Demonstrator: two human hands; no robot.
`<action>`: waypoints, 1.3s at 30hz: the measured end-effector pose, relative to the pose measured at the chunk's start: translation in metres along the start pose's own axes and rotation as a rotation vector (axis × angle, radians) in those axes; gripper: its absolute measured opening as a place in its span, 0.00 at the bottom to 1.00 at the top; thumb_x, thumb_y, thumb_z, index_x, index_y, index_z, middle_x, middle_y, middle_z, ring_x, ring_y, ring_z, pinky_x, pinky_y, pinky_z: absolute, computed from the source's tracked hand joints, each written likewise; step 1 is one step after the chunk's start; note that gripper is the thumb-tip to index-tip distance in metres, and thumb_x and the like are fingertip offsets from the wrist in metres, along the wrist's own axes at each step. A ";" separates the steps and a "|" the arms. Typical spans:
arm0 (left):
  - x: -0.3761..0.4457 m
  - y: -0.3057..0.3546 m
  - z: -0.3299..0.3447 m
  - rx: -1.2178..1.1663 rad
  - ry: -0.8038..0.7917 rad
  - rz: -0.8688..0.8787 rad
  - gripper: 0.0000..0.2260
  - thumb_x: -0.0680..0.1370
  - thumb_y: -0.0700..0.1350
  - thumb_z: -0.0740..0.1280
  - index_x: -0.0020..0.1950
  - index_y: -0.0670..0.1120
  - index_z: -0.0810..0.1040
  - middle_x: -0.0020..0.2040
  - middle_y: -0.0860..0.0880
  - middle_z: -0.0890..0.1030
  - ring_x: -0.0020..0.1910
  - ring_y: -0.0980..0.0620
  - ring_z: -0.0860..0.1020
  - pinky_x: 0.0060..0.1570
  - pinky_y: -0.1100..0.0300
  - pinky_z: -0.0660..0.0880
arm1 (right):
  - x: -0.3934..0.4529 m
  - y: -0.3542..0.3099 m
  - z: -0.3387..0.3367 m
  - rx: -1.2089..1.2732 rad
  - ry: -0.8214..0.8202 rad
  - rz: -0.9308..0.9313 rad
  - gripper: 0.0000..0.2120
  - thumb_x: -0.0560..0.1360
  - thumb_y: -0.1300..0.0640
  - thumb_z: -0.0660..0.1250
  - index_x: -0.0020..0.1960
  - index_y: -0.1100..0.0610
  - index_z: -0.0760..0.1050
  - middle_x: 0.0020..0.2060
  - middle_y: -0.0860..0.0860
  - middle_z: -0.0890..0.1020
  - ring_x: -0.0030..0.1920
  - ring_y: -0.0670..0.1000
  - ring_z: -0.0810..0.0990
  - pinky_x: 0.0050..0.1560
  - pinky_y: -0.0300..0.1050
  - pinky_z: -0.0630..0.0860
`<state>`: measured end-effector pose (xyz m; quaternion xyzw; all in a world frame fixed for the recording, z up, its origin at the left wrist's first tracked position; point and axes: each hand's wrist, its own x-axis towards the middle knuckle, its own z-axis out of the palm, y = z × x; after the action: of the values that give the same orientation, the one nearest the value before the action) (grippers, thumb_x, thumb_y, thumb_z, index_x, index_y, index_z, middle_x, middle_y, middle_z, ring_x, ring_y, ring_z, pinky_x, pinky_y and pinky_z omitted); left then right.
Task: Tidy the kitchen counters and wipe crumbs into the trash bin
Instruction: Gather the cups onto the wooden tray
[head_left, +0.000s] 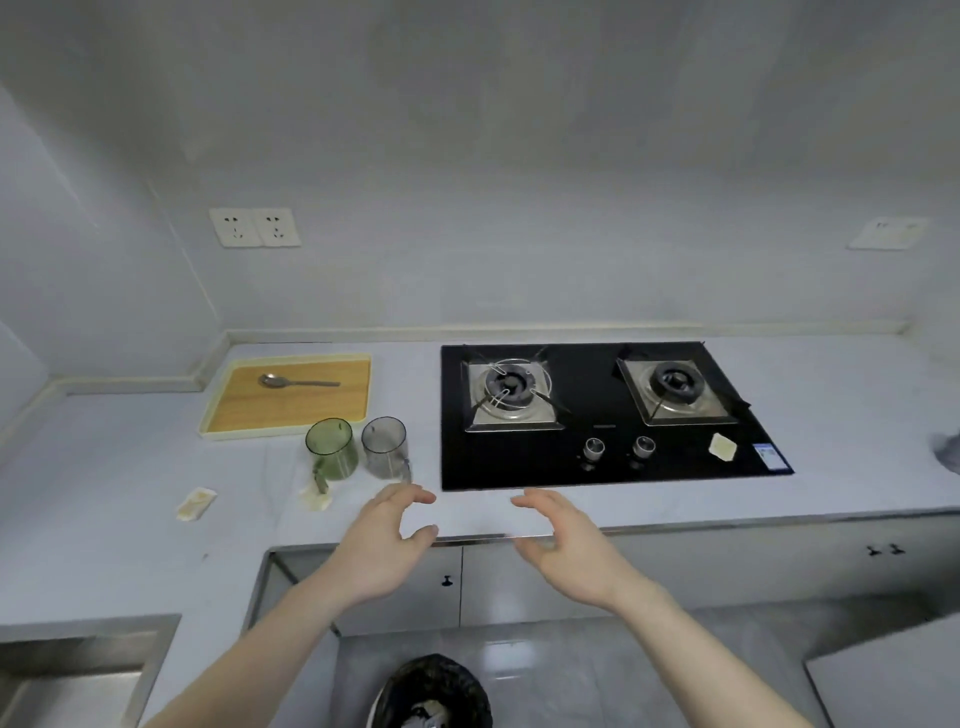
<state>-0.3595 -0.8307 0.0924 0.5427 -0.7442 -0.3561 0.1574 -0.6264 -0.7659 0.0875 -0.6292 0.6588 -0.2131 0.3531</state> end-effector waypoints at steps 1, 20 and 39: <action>-0.004 0.021 0.014 0.004 -0.003 0.035 0.15 0.79 0.51 0.67 0.65 0.58 0.74 0.67 0.60 0.70 0.68 0.56 0.69 0.68 0.59 0.67 | -0.019 0.014 -0.015 0.012 0.019 -0.002 0.23 0.79 0.50 0.68 0.74 0.44 0.70 0.75 0.41 0.66 0.76 0.42 0.63 0.75 0.39 0.60; -0.019 0.274 0.171 0.179 -0.123 0.447 0.19 0.79 0.55 0.67 0.70 0.58 0.72 0.74 0.61 0.66 0.73 0.58 0.64 0.70 0.62 0.61 | -0.214 0.159 -0.201 0.029 0.363 0.124 0.26 0.77 0.52 0.70 0.73 0.44 0.70 0.73 0.40 0.67 0.72 0.41 0.67 0.74 0.46 0.67; 0.179 0.434 0.304 0.170 -0.233 0.537 0.20 0.79 0.53 0.67 0.71 0.56 0.72 0.74 0.59 0.67 0.71 0.56 0.66 0.66 0.57 0.71 | -0.151 0.314 -0.392 -0.026 0.460 0.259 0.24 0.79 0.50 0.69 0.73 0.45 0.70 0.74 0.42 0.67 0.69 0.40 0.69 0.62 0.20 0.55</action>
<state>-0.9144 -0.8177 0.1578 0.2933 -0.9013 -0.2979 0.1138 -1.1334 -0.6453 0.1484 -0.4792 0.7993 -0.2955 0.2103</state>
